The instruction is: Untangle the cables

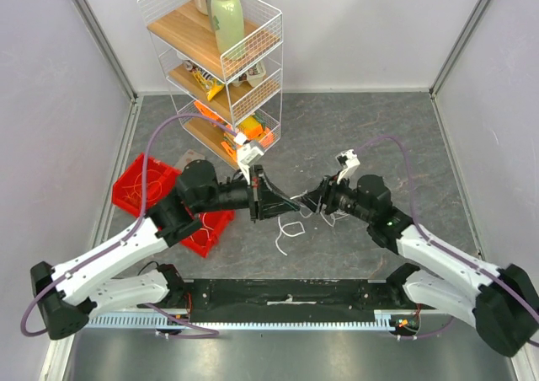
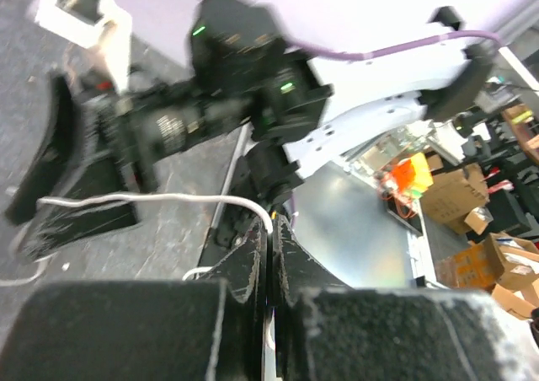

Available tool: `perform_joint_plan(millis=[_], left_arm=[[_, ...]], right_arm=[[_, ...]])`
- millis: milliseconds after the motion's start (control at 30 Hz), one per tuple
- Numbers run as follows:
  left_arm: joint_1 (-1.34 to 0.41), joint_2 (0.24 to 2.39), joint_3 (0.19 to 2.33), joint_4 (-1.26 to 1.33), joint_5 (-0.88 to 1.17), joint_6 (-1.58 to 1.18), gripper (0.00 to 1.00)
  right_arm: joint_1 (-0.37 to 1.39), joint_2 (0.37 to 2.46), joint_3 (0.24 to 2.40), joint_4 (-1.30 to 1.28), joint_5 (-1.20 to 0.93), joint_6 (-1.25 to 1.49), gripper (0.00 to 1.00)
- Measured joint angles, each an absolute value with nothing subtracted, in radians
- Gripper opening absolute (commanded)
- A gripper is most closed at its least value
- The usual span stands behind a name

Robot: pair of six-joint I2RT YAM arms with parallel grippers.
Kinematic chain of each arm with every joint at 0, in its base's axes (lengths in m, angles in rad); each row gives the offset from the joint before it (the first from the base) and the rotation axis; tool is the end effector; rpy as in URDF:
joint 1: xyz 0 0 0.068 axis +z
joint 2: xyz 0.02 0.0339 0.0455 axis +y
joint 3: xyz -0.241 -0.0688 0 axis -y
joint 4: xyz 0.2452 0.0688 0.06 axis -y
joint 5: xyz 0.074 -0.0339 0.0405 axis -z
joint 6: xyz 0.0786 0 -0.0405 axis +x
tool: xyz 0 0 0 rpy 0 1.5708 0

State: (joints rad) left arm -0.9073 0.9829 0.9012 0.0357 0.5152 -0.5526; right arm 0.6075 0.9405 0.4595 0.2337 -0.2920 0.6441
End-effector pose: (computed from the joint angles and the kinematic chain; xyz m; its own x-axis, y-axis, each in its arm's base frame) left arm 0.1406 -0.2428 0.3473 -0.5431 -0.0469 -0.8384 0.8267 0.1451 -0.5436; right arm 0.2070 0.1715 0.2114 -0.6266 0.2648 -0.7330 -0.4997 0.5853 0.6386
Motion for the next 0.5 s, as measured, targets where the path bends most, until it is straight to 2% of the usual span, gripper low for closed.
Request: perform_joint_plan(millis=[67,100,133,233,367,500], left_arm=[[-0.907,0.953,0.906,0.056,0.539,-0.576,0.02],[-0.907,0.939,0.911,0.067,0.554,-0.59,0.02],[-0.907,0.926,0.918,0.075,0.564,-0.601,0.02],[-0.904,0.888,0.937,0.06,0.566,-0.614,0.02],[-0.906,0.823,0.979,-0.062,0.512,-0.603,0.02],[-0.906,0.711,1.104,-0.195,0.37,-0.55,0.02]], right_arm=[[0.619,1.017,0.456,0.287,-0.25,0.69,0.18],[0.621,1.056,0.456,0.302,-0.226,0.71,0.14],[0.622,1.097,0.456,0.308,-0.197,0.73,0.15],[0.628,1.21,0.457,0.316,-0.152,0.788,0.24],[0.628,1.243,0.456,0.27,-0.087,0.794,0.41],[0.624,1.227,0.455,0.209,-0.041,0.759,0.42]])
